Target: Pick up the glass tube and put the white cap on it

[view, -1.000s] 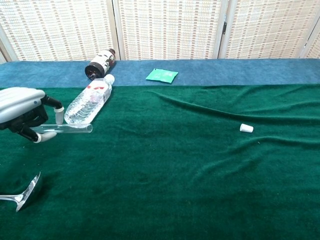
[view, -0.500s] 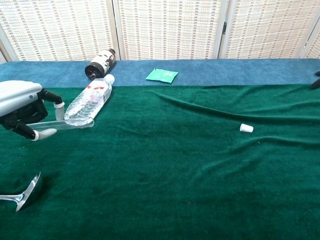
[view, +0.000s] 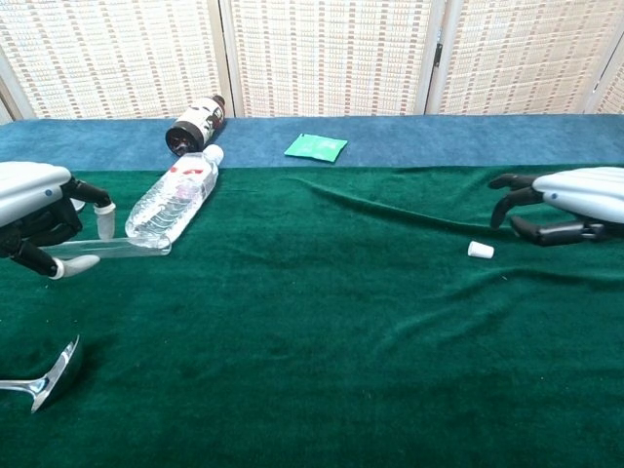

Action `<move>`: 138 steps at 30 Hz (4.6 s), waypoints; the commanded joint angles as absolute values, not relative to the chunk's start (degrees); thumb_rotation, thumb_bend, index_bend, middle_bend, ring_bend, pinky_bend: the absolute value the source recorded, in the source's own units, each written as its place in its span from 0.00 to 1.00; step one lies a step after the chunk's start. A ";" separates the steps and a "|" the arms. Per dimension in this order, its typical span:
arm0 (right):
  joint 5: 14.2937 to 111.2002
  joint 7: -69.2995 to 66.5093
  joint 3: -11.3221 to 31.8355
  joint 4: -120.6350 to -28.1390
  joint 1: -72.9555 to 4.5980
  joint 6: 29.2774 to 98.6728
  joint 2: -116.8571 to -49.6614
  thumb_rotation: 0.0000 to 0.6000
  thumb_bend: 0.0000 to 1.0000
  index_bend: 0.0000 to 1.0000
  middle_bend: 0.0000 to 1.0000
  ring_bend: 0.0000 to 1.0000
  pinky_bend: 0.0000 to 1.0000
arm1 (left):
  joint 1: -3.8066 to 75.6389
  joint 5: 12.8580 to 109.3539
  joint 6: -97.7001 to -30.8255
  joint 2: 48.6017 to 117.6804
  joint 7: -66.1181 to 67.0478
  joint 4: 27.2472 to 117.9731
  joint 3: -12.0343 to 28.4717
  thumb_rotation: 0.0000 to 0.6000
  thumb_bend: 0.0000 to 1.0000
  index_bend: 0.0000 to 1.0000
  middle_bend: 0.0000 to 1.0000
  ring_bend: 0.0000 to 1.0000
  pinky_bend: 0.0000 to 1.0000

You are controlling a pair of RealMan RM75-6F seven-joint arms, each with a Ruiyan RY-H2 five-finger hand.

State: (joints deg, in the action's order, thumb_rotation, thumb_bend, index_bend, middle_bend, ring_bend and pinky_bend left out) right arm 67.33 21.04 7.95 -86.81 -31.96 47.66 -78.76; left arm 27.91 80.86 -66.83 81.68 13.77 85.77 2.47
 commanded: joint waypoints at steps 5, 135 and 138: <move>64.79 23.13 7.48 -82.99 -35.11 45.53 -82.38 0.17 0.69 0.27 0.02 0.01 0.00 | 27.69 80.98 -66.73 81.82 13.30 85.22 2.39 1.00 0.46 0.64 0.96 0.91 0.84; 62.84 23.76 6.11 -72.63 -37.33 49.19 -86.58 0.88 0.38 0.43 0.98 1.00 1.00 | 27.18 78.82 -63.76 83.45 15.24 84.59 2.18 1.00 0.46 0.64 0.96 0.91 0.84; 62.44 24.25 6.05 -72.37 -37.48 49.08 -86.74 0.88 0.38 0.43 0.98 1.00 1.00 | 27.15 78.72 -63.71 83.46 15.14 84.44 2.19 1.00 0.46 0.64 0.96 0.91 0.84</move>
State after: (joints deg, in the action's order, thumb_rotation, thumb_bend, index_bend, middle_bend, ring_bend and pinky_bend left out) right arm 62.49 24.19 6.07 -72.43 -37.43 49.11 -86.69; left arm 27.15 78.72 -63.71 83.46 15.14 84.44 2.19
